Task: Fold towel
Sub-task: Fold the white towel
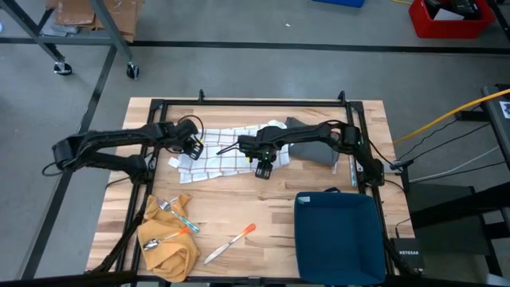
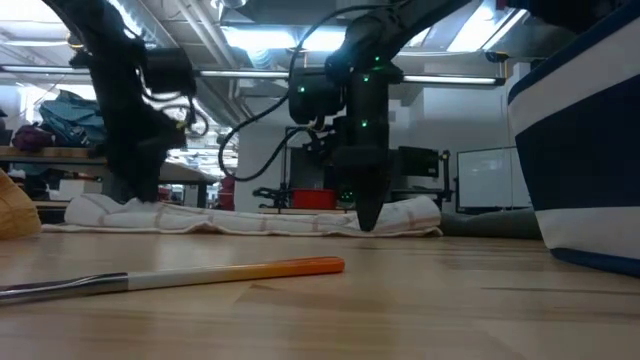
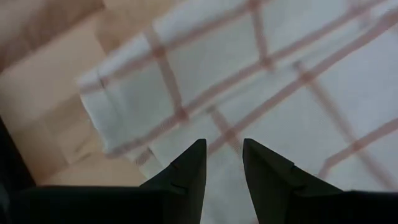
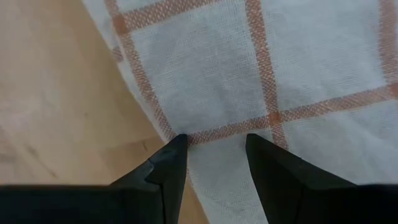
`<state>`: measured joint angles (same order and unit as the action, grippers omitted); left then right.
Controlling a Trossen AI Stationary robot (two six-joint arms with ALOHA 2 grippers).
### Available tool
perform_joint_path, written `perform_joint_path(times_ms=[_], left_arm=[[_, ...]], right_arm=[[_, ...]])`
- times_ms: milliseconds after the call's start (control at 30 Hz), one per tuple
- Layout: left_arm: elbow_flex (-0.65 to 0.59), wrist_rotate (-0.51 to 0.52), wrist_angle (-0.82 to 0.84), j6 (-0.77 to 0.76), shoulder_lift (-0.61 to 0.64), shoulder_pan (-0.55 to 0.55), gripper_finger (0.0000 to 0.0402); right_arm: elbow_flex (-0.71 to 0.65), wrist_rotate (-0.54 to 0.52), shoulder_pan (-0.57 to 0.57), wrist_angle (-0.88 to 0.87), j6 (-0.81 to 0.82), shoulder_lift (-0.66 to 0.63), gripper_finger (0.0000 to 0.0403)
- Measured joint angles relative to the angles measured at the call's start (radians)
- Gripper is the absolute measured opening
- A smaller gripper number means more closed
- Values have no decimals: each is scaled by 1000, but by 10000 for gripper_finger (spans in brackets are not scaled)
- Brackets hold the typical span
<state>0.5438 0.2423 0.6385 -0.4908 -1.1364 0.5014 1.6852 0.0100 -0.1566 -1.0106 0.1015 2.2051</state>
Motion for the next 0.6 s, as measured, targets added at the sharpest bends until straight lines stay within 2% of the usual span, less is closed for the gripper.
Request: perform_joint_path(times_ms=[100,167,267,400,600], left_arm=[[0,-38,0,1,-80,0,98],[0,-106,0,24,-127,0,98],[5,-212,-3,57,-182,-9,98],[5,-340,0,91,-205,-54,98],[1,-522,31,129,-204,-135,98]], right_arm=[[0,-2,0,14,2,5,168],[0,-8,-1,39,11,4,168],[0,-73,-1,83,54,4,168],[0,-147,-16,122,90,5,168],[0,-151,-65,145,131,5,168]])
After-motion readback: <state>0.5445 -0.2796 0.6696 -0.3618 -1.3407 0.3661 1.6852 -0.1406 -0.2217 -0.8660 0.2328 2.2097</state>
